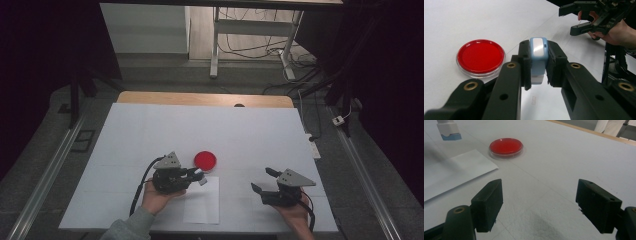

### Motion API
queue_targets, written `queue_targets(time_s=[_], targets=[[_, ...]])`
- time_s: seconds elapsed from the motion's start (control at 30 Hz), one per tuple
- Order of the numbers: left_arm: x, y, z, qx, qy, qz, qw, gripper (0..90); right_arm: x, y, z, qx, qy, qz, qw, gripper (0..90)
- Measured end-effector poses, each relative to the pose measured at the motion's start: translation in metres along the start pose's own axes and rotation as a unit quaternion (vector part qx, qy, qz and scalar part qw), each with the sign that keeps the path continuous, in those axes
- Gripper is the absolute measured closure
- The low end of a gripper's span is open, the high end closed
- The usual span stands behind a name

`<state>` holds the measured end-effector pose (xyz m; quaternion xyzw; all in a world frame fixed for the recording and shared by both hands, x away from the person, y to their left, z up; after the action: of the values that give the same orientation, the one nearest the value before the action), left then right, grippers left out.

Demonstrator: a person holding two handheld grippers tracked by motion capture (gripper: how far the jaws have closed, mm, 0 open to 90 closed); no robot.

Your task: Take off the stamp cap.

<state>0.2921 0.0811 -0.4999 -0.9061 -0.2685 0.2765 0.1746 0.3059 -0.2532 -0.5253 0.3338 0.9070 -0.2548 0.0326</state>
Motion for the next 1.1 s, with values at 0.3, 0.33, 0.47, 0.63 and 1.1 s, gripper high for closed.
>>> queue_targets(time_s=[0.3,0.33,0.47,0.63,1.1], targets=[[0.0,0.0,0.0,-0.001,-0.002,0.0,1.0,75.6,0.006,0.002,-0.005,-0.001,-0.001,-0.005,1.0,22.5],[0.0,0.0,0.0,-0.002,-0.002,0.0,1.0,75.5,0.007,0.002,-0.006,-0.002,0.0,-0.006,1.0,22.7],[0.0,0.0,-0.001,-0.003,-0.003,0.001,1.0,75.6,0.011,0.003,-0.01,-0.005,0.003,-0.006,1.0,23.2],[0.0,0.001,-0.001,-0.004,-0.004,0.0,1.0,75.5,0.016,0.004,-0.014,-0.012,0.003,-0.004,0.9999,23.3],[-0.001,0.003,-0.001,-0.003,-0.004,0.002,1.0,75.5,0.031,0.013,-0.022,-0.016,-0.003,-0.01,0.9998,23.8]])
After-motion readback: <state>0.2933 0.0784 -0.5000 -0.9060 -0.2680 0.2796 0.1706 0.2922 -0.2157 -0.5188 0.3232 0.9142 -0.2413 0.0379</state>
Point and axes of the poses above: each handheld gripper's, and its own axes: y roughly forward along the jaws, z roughly out of its underside, x roughly to its left, the point moved 3 cm from there along y, roughly forward along the jaws, and after that the axes turned 11 degrees about -y, right-handed, at the moved point
